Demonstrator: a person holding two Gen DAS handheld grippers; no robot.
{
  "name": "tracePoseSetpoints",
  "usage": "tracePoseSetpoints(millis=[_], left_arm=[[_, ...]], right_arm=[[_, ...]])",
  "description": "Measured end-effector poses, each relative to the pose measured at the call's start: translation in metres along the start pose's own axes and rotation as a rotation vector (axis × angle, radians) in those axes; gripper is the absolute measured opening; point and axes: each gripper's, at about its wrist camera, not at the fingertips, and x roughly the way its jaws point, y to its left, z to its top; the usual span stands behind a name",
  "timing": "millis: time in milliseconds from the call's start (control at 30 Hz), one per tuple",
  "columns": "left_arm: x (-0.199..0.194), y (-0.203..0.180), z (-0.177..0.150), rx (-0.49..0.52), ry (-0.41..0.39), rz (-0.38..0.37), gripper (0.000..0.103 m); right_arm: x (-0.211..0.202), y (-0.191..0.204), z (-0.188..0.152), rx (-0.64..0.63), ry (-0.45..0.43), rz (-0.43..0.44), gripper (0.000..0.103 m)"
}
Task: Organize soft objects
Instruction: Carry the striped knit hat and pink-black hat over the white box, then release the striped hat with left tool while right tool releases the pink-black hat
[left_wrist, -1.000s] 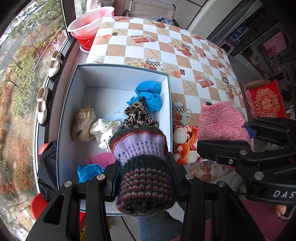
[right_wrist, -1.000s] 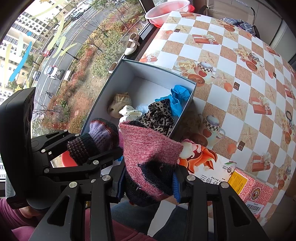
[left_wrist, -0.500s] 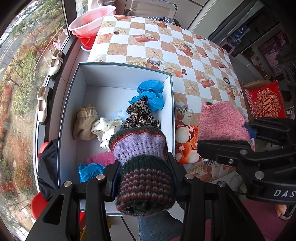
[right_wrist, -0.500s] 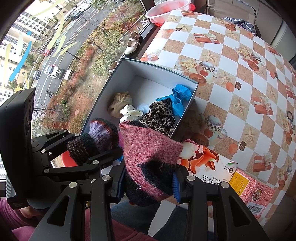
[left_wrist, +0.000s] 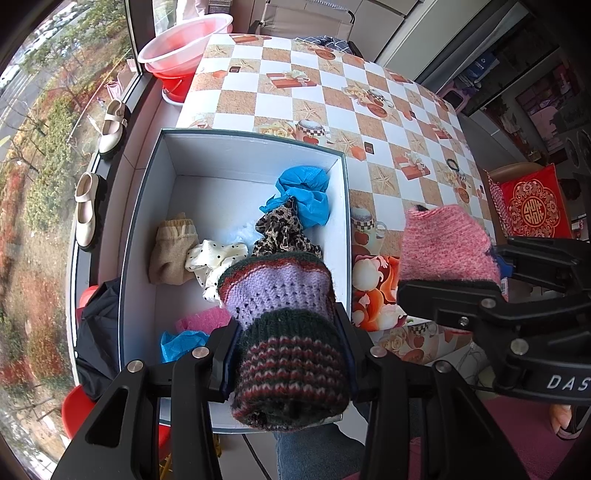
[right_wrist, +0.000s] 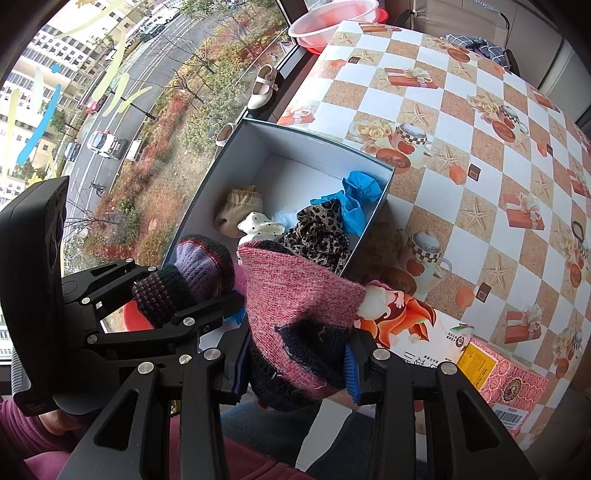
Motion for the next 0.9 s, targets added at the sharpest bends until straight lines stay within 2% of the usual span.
tracePoseSetpoints(millis=[133, 300, 767, 900], left_arm=[[-0.005, 0.006, 0.0, -0.011, -0.013, 0.008, 0.046], [-0.003, 0.012, -0.003, -0.03, 0.0, 0.015, 0.046], [-0.001, 0.032, -0.005, -0.087, 0.004, 0.039, 0.047], [0.001, 0.034, -0.006, -0.089, 0.012, 0.056, 0.055]], right_arm=[[-0.004, -0.002, 0.0, 0.013, -0.016, 0.001, 0.041], [0.001, -0.002, 0.001, 0.017, 0.007, 0.008, 0.041], [0.02, 0.025, 0.021, -0.085, 0.036, -0.001, 0.041], [0.024, 0.032, 0.028, -0.098, 0.036, 0.002, 0.041]])
